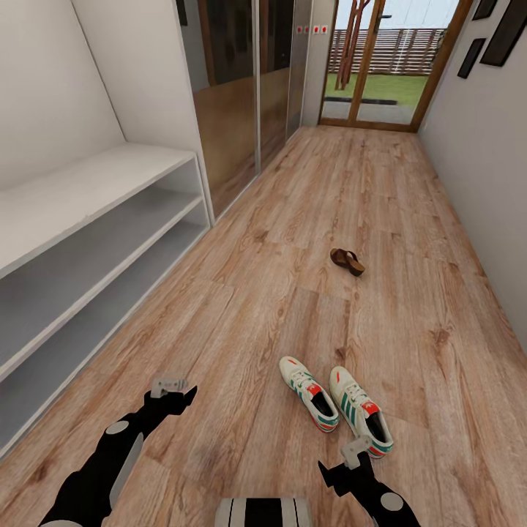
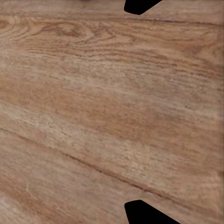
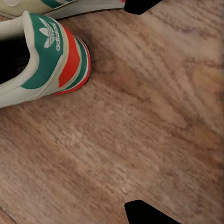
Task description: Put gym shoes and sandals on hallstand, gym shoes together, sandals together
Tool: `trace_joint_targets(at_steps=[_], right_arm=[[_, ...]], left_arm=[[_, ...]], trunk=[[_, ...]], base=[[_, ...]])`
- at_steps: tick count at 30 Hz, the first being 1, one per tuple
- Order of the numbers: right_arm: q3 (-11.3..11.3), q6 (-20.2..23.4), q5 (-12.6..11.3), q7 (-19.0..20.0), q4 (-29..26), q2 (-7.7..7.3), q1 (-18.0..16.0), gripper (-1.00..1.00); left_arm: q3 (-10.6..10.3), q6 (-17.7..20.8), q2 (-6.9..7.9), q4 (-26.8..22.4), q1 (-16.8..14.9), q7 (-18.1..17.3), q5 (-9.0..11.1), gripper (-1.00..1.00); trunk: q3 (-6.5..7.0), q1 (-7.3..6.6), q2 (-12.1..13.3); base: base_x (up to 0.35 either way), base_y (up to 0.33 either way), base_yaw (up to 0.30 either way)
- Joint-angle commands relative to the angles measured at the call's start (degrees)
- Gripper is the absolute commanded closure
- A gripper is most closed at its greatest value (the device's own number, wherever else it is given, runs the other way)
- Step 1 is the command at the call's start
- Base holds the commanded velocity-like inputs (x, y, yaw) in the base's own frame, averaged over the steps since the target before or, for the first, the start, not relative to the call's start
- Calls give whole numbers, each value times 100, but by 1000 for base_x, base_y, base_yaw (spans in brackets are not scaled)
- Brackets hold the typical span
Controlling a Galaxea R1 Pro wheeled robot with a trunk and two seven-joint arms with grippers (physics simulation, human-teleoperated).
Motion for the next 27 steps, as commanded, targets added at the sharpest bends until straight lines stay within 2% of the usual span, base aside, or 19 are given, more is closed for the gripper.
trace_joint_targets(at_steps=[1, 12, 21, 27], right_arm=[[5, -3, 50, 8, -5, -3, -1, -100], [3, -1, 50, 8, -1, -3, -1, -100], [2, -1, 50, 8, -2, -3, -1, -100], [2, -1, 50, 8, -5, -3, -1, -100]], left_arm=[[14, 47, -2, -8, -1, -33, 31, -100], [0, 42, -10, 4, -2, -34, 25, -100], [-3, 38, -6, 7, -2, -34, 21, -100], [-9, 38, -11, 7, -2, -34, 20, -100]], trunk=[[-4, -1, -2], [-4, -1, -2], [-4, -1, -2], [-4, -1, -2]], base=[[0, 0, 0], [6, 0, 0], [179, 0, 0], [31, 0, 0]])
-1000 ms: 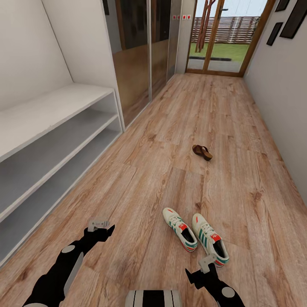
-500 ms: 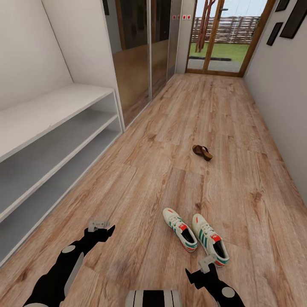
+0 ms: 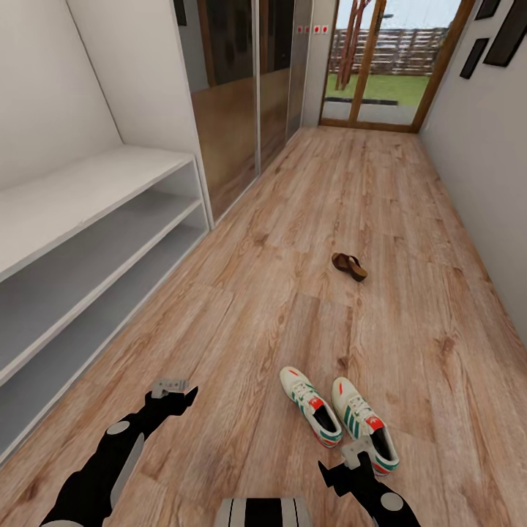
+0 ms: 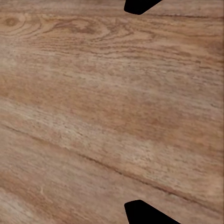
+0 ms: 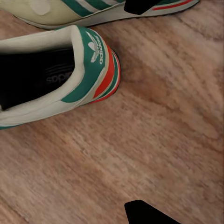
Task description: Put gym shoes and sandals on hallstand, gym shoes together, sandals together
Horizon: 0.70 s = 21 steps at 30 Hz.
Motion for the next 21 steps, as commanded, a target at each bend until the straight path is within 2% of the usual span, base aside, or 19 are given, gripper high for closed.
trace_joint_targets(at_steps=[1, 21], right_arm=[[5, -2, 50, 8, -5, -3, -1, -100], [5, -2, 50, 8, -7, -3, -1, -100]], left_arm=[[13, 47, -3, -6, -1, -33, 30, -100], [11, 38, -1, 116, -1, -33, 30, -100]], trunk=[[-4, -1, -1], [-4, -1, -1]], base=[[14, 0, 0], [49, 0, 0]])
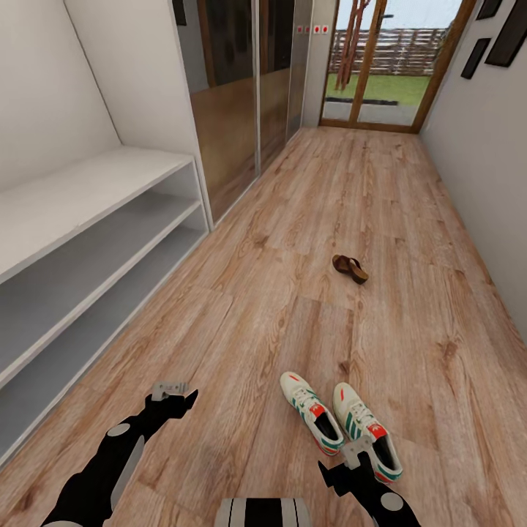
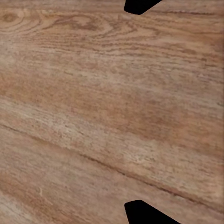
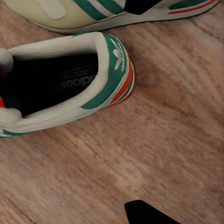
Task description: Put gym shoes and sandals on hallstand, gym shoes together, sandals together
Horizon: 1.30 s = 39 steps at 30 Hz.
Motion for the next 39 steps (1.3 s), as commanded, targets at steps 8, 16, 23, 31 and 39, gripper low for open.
trace_joint_targets(at_steps=[8, 16, 23, 31, 39], right_arm=[[5, -2, 50, 8, -5, -3, -1, -100], [5, -2, 48, 8, -5, -3, -1, -100], [5, -2, 47, 8, -5, -3, -1, -100], [5, -1, 42, 8, -5, -3, -1, -100], [5, 0, 41, 8, -12, -3, -1, -100]], left_arm=[[14, 47, 2, -1, -1, -33, 29, -100], [14, 46, 2, 6, -1, -33, 29, -100], [14, 46, 2, 8, -1, -34, 29, -100], [15, 46, 2, 9, -1, -38, 31, -100], [19, 46, 2, 9, -1, -37, 32, -100]], trunk=[[-4, -1, -1], [-4, -1, -1], [-4, -1, -1], [-5, -1, -1], [-69, 4, -4]], base=[[8, 0, 0], [1, 0, 0], [0, 0, 0], [0, 0, -3], [0, 0, -75]])
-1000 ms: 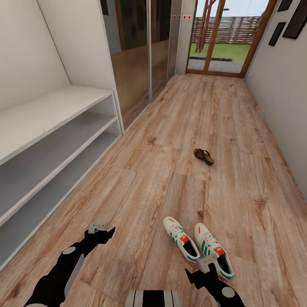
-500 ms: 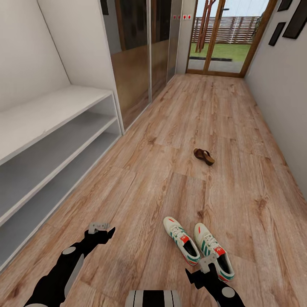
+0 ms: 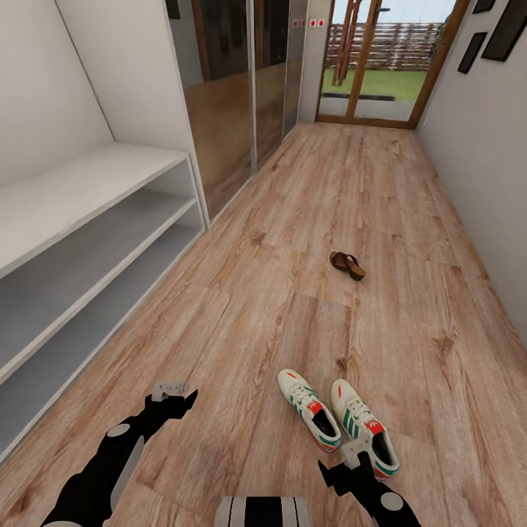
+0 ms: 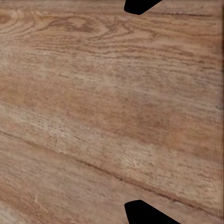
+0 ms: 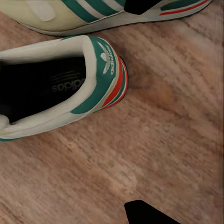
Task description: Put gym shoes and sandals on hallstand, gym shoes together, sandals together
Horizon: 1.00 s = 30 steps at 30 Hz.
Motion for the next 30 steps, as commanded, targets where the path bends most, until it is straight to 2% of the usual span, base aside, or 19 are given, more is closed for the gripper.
trace_joint_targets(at_steps=[1, 17, 21, 30], right_arm=[[5, -3, 50, 8, -5, -3, -1, -100], [5, -5, 50, 8, -6, -3, -1, -100], [5, -5, 50, 8, -6, -3, -1, -100], [5, -4, 50, 8, -6, -3, -1, -100]], left_arm=[[16, 47, -2, -8, -1, -33, 29, -100], [-3, 59, 5, -47, -3, -30, 36, -100], [-9, 160, -20, -380, -79, -8, 36, -100], [-8, 452, -44, -776, -85, -3, 36, -100]], trunk=[[-5, -1, -2], [-8, -1, -2], [-19, -1, -2], [-282, 22, -14]], base=[[0, 0, -22], [0, 0, -5], [0, 0, 0], [0, 0, 0]])
